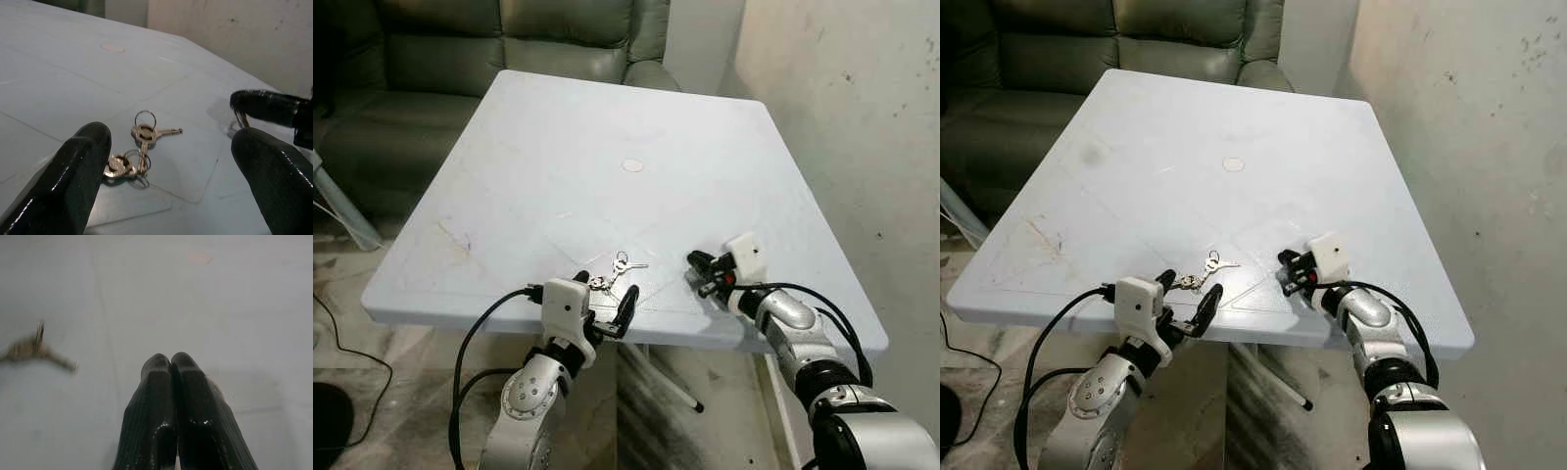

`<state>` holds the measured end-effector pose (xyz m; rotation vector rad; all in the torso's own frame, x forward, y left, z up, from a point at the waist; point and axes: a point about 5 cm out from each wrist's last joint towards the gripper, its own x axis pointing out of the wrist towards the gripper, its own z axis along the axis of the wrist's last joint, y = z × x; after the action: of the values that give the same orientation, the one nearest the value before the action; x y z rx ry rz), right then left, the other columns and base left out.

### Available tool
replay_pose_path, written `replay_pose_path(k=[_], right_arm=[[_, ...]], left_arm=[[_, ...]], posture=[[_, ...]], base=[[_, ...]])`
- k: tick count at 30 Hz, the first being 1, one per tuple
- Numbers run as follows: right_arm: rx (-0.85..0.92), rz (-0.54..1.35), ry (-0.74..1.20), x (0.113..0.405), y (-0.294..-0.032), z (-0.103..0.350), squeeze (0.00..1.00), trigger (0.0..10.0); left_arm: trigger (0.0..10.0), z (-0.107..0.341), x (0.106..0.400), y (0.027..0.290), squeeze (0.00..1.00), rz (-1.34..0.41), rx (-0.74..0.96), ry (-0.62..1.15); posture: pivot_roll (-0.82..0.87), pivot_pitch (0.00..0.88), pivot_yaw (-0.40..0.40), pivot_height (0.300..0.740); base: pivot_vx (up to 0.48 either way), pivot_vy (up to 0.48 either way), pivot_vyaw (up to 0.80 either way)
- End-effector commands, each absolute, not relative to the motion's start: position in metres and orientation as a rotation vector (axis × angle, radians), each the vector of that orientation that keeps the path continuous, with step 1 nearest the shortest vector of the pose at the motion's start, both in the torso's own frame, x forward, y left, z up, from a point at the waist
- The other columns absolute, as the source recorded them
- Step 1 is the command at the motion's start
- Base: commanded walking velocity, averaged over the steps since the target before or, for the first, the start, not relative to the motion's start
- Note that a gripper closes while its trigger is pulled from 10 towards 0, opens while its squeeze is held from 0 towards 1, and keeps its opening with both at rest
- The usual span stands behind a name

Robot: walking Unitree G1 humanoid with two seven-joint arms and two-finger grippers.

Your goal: Hang keys on a hook

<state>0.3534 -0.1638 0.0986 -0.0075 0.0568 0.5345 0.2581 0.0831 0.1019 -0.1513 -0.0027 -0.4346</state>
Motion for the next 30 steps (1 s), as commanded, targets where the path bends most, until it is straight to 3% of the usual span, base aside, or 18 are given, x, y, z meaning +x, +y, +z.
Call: replay_pose_path(k=[1,11,20,21,22,30], right_arm=[[0.027,0.501,-0.029,0.362,-0.166,0.119,0.0,0.0],[0.143,0.347,-0.304,0.365,-0.186,0.168,0.0,0.0],[0.187,0.275,-0.394,0.349,-0.187,0.182,0.0,0.3],[0.191,0.268,-0.395,0.347,-0.186,0.182,0.0,4.1],[0.196,0.254,-0.395,0.343,-0.185,0.181,0.0,10.0],[0.16,0.158,-0.31,0.316,-0.18,0.151,0.0,10.0]], left_arm=[[10.0,0.104,0.262,0.083,0.0,-0.422,-0.159,-0.006],[10.0,0.124,0.296,0.101,0.0,-0.354,-0.17,-0.072],[10.0,0.152,0.321,0.122,0.0,-0.27,-0.177,-0.151],[10.0,0.155,0.323,0.125,0.0,-0.258,-0.176,-0.159],[10.0,0.157,0.324,0.128,0.0,-0.245,-0.176,-0.163],[10.0,0.15,0.315,0.143,0.0,-0.207,-0.218,-0.157]], posture=[[0.09,0.098,-0.112,0.74],[0.08,0.068,-0.105,0.74],[0.05,0.043,-0.082,0.74],[0.05,0.04,-0.079,0.74],[0.05,0.04,-0.079,0.74],[0.04,0.017,-0.064,0.74]], base=[[0.0,0.0,0.0],[0.0,0.0,0.0],[0.0,0.0,0.0],[0.0,0.0,0.0],[0.0,0.0,0.0],[0.0,0.0,0.0]])
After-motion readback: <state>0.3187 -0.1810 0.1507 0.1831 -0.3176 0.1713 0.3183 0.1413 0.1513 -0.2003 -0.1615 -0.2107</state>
